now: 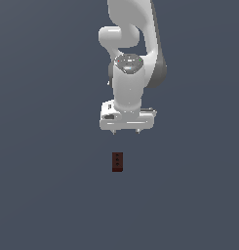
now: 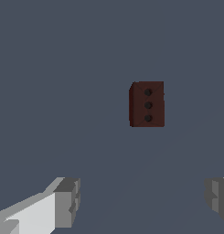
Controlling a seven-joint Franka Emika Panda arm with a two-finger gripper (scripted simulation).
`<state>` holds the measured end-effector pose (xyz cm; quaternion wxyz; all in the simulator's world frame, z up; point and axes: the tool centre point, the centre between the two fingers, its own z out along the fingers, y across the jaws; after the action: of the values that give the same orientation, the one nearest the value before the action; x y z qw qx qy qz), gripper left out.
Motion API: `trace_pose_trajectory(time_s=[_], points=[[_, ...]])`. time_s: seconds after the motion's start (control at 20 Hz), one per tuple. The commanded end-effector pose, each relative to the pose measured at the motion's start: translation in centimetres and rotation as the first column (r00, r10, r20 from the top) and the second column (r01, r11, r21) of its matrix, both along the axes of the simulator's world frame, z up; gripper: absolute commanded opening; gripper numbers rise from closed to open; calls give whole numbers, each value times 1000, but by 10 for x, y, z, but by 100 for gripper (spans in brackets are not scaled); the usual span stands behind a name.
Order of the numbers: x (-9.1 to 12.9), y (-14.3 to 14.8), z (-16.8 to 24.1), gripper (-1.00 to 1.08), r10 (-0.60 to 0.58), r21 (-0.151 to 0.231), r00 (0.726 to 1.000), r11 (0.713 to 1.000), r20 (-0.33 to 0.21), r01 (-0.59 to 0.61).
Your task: Pick up the object and move it to a goal position.
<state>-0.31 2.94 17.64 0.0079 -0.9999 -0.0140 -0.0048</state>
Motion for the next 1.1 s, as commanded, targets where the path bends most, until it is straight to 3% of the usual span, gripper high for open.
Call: trace_pose_trajectory(time_s=[0.0,0.6,1.05], points=[[0,0,0,100,0,0,1000,1000,0,0],[-5,6,3,100,-15,5,1000,1000,-14,16],[12,-1,-14,100,-11,1,1000,1000,-13,11]])
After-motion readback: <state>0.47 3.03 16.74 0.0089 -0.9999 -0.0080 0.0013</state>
